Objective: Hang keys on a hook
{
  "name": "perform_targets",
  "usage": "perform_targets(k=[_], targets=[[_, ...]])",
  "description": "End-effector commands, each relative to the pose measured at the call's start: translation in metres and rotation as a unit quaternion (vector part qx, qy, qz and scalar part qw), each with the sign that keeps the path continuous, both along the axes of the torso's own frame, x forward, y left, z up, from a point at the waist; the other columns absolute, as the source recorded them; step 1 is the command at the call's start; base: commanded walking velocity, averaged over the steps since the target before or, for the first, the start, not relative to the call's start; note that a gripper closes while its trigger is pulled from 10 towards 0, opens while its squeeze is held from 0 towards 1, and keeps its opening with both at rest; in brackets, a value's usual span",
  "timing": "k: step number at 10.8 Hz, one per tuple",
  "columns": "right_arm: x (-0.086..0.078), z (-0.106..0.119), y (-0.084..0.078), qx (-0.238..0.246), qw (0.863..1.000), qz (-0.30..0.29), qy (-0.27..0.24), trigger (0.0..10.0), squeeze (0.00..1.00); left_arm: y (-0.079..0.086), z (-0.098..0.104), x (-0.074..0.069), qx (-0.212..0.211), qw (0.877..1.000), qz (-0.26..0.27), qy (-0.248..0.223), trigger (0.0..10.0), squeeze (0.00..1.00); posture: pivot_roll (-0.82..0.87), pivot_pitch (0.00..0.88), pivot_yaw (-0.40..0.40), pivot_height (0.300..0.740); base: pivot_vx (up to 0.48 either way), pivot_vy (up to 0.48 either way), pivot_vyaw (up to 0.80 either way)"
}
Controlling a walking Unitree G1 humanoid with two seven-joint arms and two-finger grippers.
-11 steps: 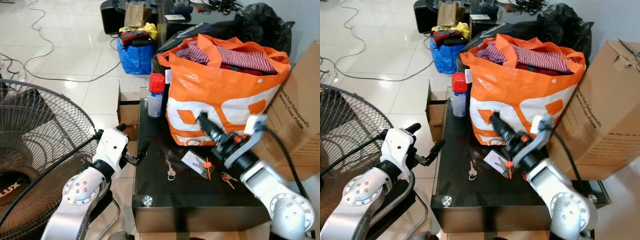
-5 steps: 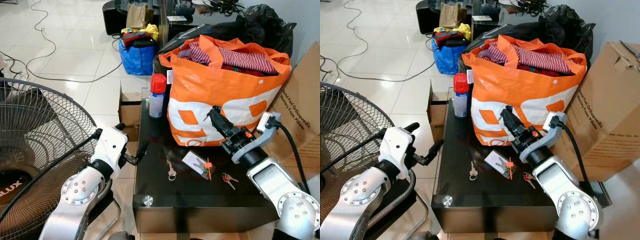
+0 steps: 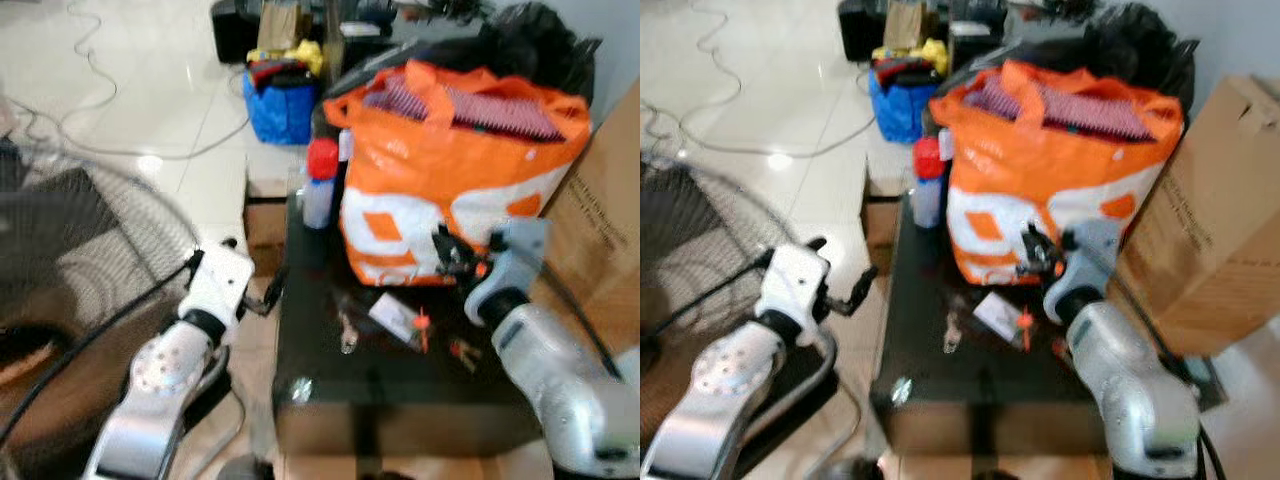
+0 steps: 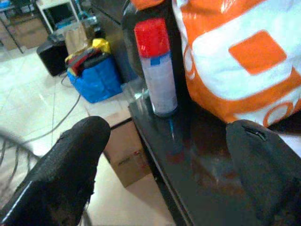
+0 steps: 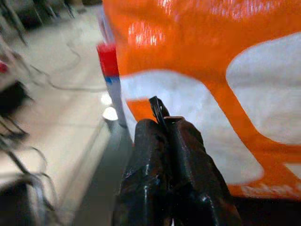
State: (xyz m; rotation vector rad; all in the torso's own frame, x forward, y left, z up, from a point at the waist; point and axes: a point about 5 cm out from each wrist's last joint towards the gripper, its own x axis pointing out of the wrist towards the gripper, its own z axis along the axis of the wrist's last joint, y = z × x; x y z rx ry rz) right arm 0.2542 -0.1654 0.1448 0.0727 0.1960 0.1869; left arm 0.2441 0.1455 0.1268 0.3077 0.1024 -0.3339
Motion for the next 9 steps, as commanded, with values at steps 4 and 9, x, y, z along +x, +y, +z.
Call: perform_targets(k=[4, 9], targets=[[0.008, -0.01, -0.015, -0.058, 0.993, -0.094, -0.033, 10.0, 0.0, -0.003, -0.007, 0.004, 0.011, 1.0, 0.0, 0.001, 10.0, 0.0, -0.01, 0.0, -0.026, 0.74, -0.284, 0.0, 0.0], [0.005, -0.017, -0.011, -0.018, 0.998, -0.066, -0.014, 10.0, 0.0, -0.004, -0.009, 0.006, 0.013, 1.0, -0.001, -0.005, 10.0, 0.0, -0.02, 0.0, -0.027, 0.74, -0.259, 0.0, 0.0]])
